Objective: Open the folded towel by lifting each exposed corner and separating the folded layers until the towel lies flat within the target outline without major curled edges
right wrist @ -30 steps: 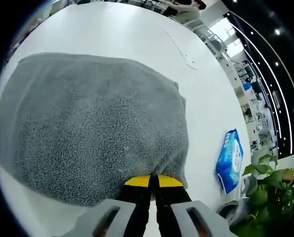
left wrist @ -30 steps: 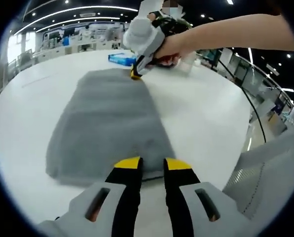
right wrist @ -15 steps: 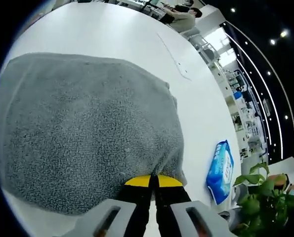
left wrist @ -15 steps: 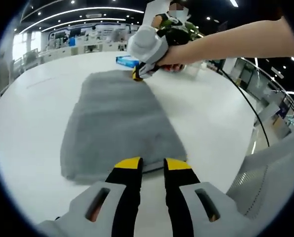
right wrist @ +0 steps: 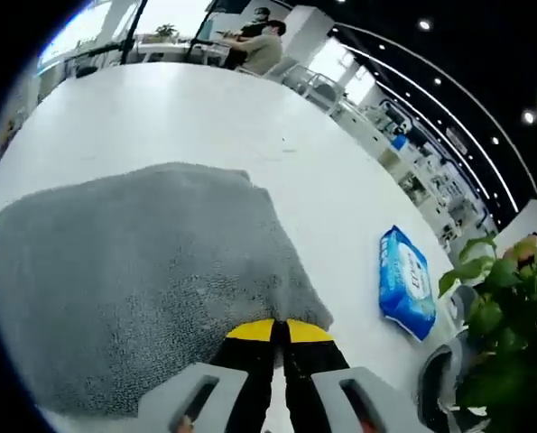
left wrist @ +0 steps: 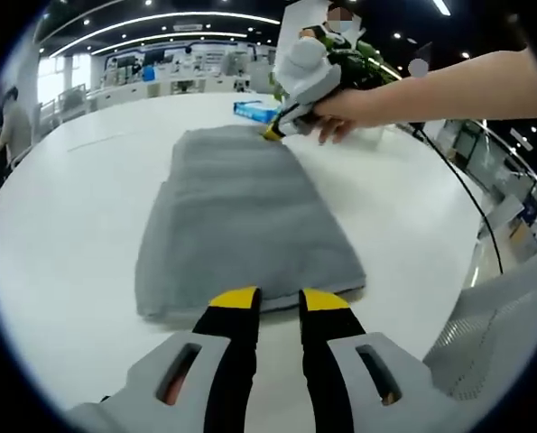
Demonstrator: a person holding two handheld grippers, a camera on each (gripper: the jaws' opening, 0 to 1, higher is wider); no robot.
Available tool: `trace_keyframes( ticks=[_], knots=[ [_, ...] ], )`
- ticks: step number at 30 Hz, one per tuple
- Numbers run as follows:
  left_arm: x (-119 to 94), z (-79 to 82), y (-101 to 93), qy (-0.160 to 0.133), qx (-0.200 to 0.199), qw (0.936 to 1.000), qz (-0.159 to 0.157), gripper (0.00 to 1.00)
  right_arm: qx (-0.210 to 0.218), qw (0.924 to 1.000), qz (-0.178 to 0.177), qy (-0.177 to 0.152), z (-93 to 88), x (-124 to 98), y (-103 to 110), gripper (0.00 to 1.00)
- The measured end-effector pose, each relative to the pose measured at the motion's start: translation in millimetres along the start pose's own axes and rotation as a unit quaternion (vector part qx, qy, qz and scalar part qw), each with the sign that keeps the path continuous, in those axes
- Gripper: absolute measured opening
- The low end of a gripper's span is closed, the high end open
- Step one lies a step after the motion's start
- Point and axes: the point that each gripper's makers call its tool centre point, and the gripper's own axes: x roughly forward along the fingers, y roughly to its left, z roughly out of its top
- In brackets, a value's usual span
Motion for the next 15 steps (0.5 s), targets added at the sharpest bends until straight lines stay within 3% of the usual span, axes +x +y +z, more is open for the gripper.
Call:
trace_keyframes(
  ticks=[3,7,11,13,15],
  knots=[
    [-1,1.1,2.2,-0.003,-0.001,1.0000,0.004,0.17,0.013,0.9992,-0.006,-0.037,15.7,-17,-5,0.01],
    [-2,1.1,5.8,-0.001,0.000,0.9999,0.010,0.17,0.078,0.9925,-0.003,-0.093,36.1,-43,-9,0.09],
    [-11,3.9,19.0,-0.004,0.014,0.9994,0.031,0.18,0.161,0.9738,-0.002,-0.160,49.3,-91,-5,0.11],
    [-15,4.2,26.2,-0.004,0.004,0.9992,0.038,0.18,0.177,0.9690,-0.002,-0.172,49.6,-106,-1,0.14],
    [-19,6.9,34.6,-0.010,-0.013,0.9988,0.045,0.18,0.173,0.9701,-0.002,-0.171,47.0,-121,6,0.16]
  ],
)
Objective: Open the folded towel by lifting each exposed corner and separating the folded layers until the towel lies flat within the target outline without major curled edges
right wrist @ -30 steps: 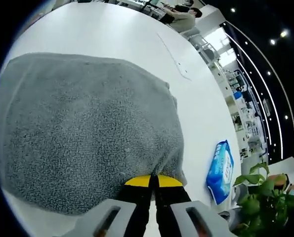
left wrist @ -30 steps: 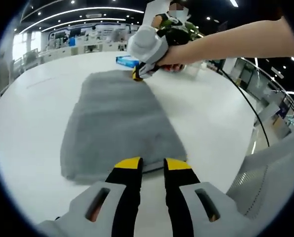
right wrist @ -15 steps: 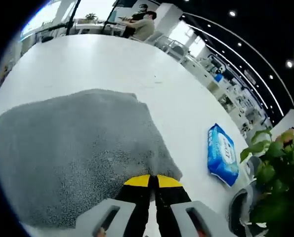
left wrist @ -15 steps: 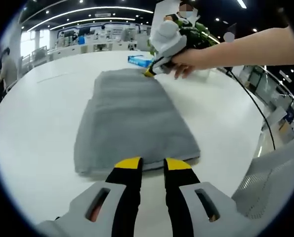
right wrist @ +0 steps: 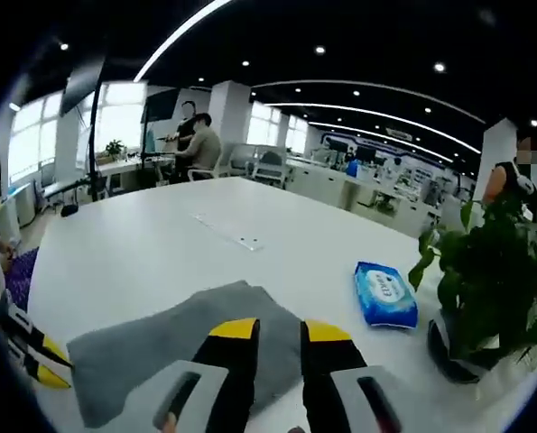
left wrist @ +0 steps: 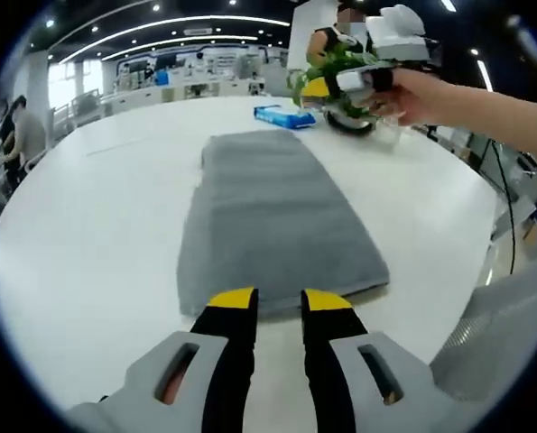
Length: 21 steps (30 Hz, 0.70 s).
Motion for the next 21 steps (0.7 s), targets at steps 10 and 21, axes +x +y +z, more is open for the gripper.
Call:
trace_keyframes(
  ticks=[10,21],
  knots=[
    [-10,21.4,43.7,-0.036,0.010,0.9982,0.048,0.21,0.035,0.9984,0.000,-0.043,5.6,-57,31,0.20],
    [-3,6.3,59.6,-0.034,-0.027,0.9966,0.071,0.28,0.081,0.9946,0.022,-0.061,-14.1,-102,80,0.19]
  ],
)
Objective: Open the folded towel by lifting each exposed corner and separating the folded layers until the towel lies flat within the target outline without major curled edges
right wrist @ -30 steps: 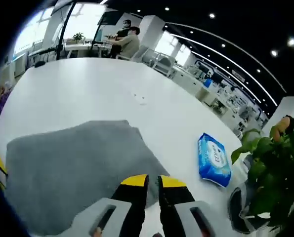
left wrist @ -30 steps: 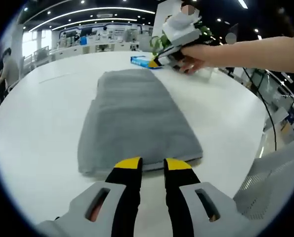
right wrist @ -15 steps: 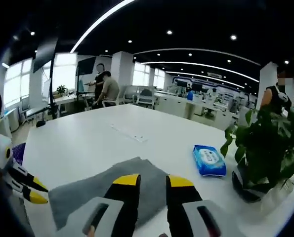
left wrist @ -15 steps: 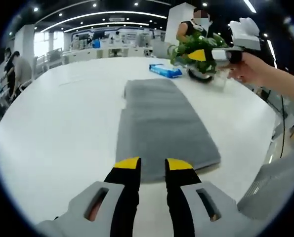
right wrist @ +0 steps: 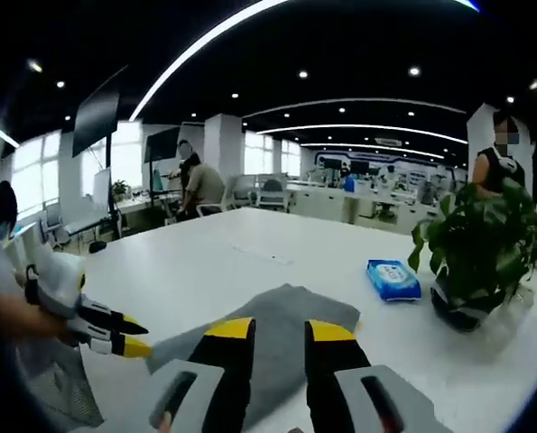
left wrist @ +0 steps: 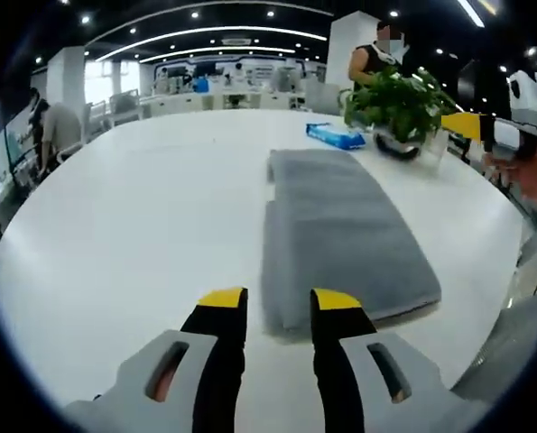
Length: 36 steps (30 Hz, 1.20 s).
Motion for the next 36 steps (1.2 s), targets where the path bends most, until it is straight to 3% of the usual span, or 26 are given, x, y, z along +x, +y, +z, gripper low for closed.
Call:
trace_keyframes(
  ticks=[3,9,13,20,23,26,33,36],
  knots=[
    [3,-8.4,-3.2,0.013,-0.029,0.9995,-0.008,0.27,0.005,0.9999,-0.006,-0.008,-7.2,-8,8,0.18],
    [9,-15.9,1.2,0.022,-0.031,0.9993,0.005,0.27,-0.003,0.9995,0.000,-0.032,-14.4,-15,23,0.12],
    [13,-20.3,1.7,0.019,-0.096,0.9952,-0.001,0.26,-0.025,0.9989,0.004,-0.039,-24.1,-19,32,0.09],
    [12,-22.0,-3.4,0.017,-0.133,0.9907,-0.023,0.21,-0.053,0.9981,0.020,-0.023,-34.7,-16,45,0.07],
    [10,-21.7,-1.1,0.016,-0.136,0.9904,-0.017,0.19,-0.067,0.9973,0.022,-0.022,-35.8,-14,47,0.07],
    [7,-19.8,0.0,0.016,-0.120,0.9926,-0.009,0.16,-0.082,0.9962,0.025,-0.016,-38.3,-14,50,0.06],
    [4,-12.9,-0.6,0.018,-0.012,0.9997,0.013,0.11,-0.084,0.9961,0.023,-0.013,-38.8,-15,47,0.06],
    [0,-7.1,-3.1,0.012,0.001,0.9998,0.013,0.07,-0.076,0.9969,0.018,-0.012,-39.5,-15,43,0.06]
  ],
)
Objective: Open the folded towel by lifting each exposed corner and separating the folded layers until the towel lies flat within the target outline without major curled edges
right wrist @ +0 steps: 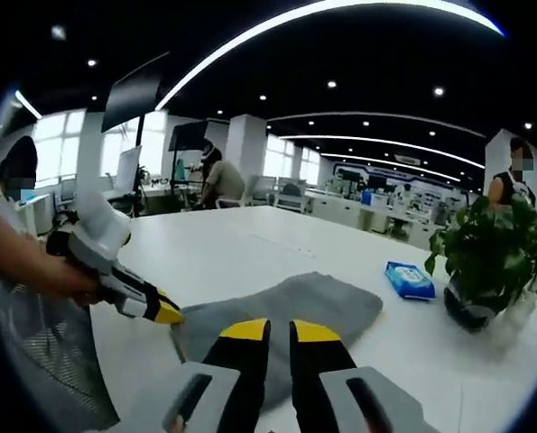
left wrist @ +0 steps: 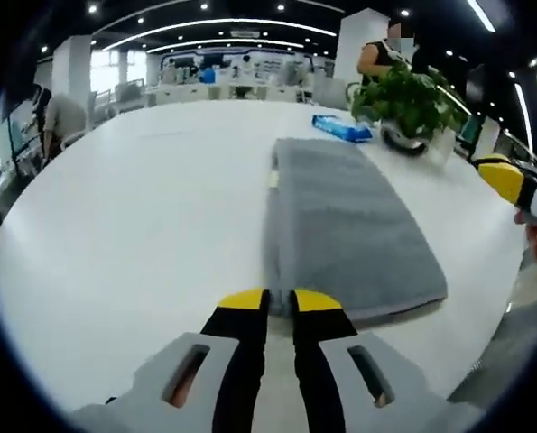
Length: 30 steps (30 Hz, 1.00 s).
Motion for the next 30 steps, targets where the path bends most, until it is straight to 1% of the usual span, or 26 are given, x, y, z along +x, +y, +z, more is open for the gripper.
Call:
trace_keyframes(
  ticks=[2,7,10,12,13,15,16,19,20,23,28,30],
  knots=[
    [-3,4.5,-1.8,-0.007,0.006,1.0000,-0.002,0.02,0.007,1.0000,-0.002,0.003,-1.8,0,-2,0.06],
    [-1,2.2,-3.2,-0.003,0.003,0.9999,-0.009,0.02,0.021,0.9997,-0.005,0.009,-5.2,0,-5,0.06],
    [-2,3.0,-3.2,-0.001,-0.014,0.9998,-0.016,0.02,0.023,0.9997,-0.004,0.011,-6.7,0,-4,0.05],
    [-3,6.2,-8.3,-0.005,-0.028,0.9991,-0.031,0.01,0.027,0.9995,0.003,0.013,-8.2,1,-2,0.05],
    [-3,9.0,-13.3,-0.013,-0.030,0.9985,-0.044,0.01,0.034,0.9993,0.009,0.015,-9.1,2,1,0.05],
    [-4,12.3,-21.2,-0.021,-0.019,0.9978,-0.060,0.01,0.046,0.9987,0.019,0.015,-9.0,2,4,0.06],
    [-4,13.3,-23.8,-0.022,-0.012,0.9977,-0.063,0.01,0.052,0.9983,0.024,0.013,-8.4,2,6,0.06],
    [-4,15.4,-34.9,-0.026,0.031,0.9963,-0.077,0.01,0.056,0.9978,0.030,0.016,-9.7,3,8,0.08],
    [-4,15.1,-38.0,-0.025,0.036,0.9958,-0.080,0.01,0.059,0.9975,0.033,0.019,-11.2,3,9,0.09],
    [-5,14.6,-48.6,-0.022,0.043,0.9940,-0.099,0.01,0.098,0.9936,0.051,0.022,-13.2,5,14,0.14],
    [-8,15.7,-60.9,-0.024,0.052,0.9909,-0.122,0.01,0.121,0.9903,0.064,0.024,-15.3,7,17,0.16],
    [-10,18.8,-67.6,-0.031,0.043,0.9890,-0.138,0.01,0.147,0.9856,0.079,0.025,-15.8,7,23,0.18]
  ],
)
